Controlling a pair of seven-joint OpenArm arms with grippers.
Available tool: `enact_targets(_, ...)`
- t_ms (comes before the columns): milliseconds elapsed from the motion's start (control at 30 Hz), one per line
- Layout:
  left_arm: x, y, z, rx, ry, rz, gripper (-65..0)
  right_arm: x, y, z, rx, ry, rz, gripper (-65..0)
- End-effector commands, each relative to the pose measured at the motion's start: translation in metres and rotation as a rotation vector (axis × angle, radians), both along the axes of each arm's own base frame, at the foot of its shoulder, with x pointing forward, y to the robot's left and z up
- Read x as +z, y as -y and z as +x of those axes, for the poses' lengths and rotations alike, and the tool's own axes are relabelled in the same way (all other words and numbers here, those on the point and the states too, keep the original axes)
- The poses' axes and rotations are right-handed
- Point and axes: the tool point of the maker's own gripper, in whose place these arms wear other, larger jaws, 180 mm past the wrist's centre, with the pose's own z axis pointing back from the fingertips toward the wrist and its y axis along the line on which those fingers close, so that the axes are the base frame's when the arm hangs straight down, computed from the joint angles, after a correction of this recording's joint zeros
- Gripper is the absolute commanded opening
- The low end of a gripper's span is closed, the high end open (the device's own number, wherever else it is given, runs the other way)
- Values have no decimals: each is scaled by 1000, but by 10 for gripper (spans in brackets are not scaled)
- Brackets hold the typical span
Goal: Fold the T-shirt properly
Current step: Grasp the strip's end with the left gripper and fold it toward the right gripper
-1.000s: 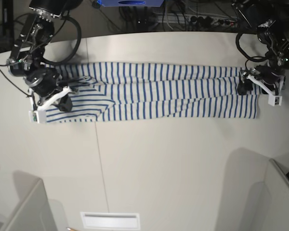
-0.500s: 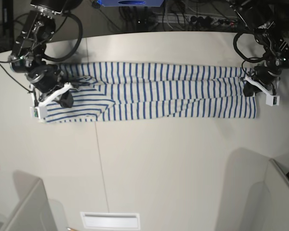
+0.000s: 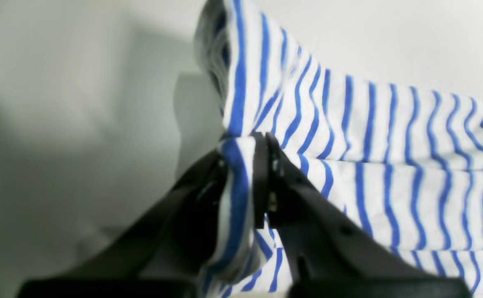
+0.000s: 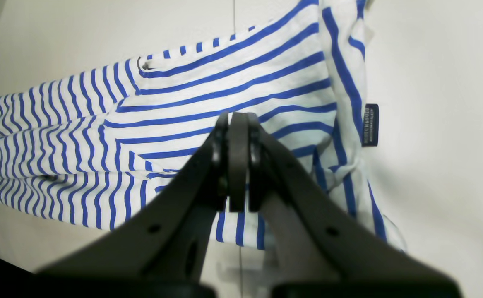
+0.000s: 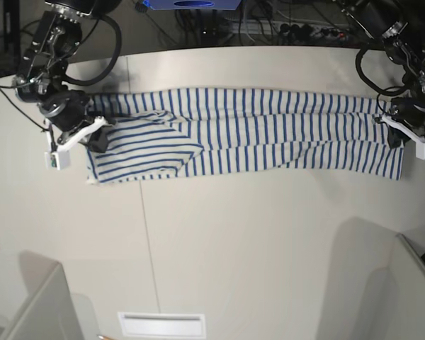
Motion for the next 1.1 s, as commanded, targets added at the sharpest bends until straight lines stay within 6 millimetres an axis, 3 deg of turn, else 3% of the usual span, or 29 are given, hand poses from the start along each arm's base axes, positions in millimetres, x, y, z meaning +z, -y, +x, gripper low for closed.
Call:
enact_targets(0,15,4,8,-39,40,37,-650,13,1,8,0,54,2,-650)
enact_targets(200,24,56,7,-190,46,82,-650,14,1,9,-2,57,3,-650)
enact_targets(333,31,98,17,-297,72,76,-650,14,-3,9,-6,59,19,-650)
enact_targets(567,20,156,27,-382,57,3,-650,13,-4,8,-6,56,21,-650)
enact_targets(1067,4,271,22,-560,24,-165,-650,13,-4,11,-7,59,24,-650)
